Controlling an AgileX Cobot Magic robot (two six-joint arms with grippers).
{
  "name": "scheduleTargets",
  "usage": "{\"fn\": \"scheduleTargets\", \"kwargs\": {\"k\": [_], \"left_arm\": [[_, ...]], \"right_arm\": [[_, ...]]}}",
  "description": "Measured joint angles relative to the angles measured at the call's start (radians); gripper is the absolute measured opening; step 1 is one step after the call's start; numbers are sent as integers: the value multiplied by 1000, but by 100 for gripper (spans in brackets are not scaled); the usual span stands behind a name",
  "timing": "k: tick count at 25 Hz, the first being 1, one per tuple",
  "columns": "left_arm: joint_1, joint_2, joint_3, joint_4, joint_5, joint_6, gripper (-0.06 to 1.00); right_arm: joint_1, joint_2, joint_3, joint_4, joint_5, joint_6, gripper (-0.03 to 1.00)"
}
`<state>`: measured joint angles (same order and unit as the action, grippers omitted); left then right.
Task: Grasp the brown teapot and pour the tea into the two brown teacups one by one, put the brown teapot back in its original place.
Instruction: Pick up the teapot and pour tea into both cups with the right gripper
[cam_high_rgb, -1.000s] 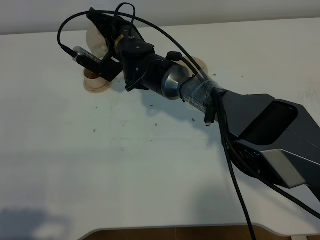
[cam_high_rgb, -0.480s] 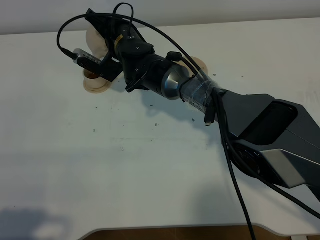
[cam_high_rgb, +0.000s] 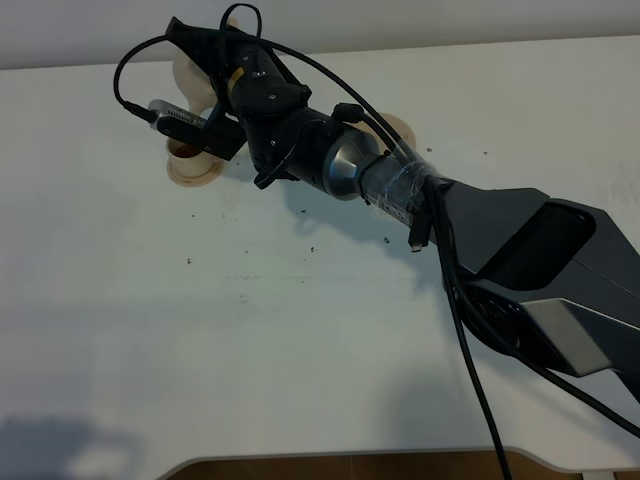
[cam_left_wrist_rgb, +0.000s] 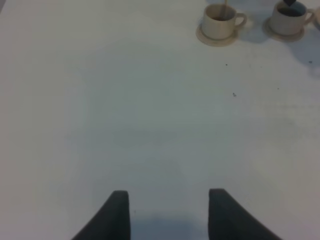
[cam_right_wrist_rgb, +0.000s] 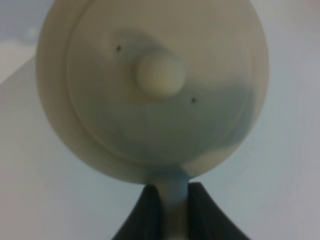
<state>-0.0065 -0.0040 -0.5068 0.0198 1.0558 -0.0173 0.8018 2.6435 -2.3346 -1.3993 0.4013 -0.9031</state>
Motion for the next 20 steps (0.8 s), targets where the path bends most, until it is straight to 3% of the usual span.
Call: {"fn": "scheduleTargets", "kwargs": {"k": [20], "left_arm": [[0,0,0,0,0,1,37]], "right_arm": [[0,0,0,-26,-4,0,13]]}}
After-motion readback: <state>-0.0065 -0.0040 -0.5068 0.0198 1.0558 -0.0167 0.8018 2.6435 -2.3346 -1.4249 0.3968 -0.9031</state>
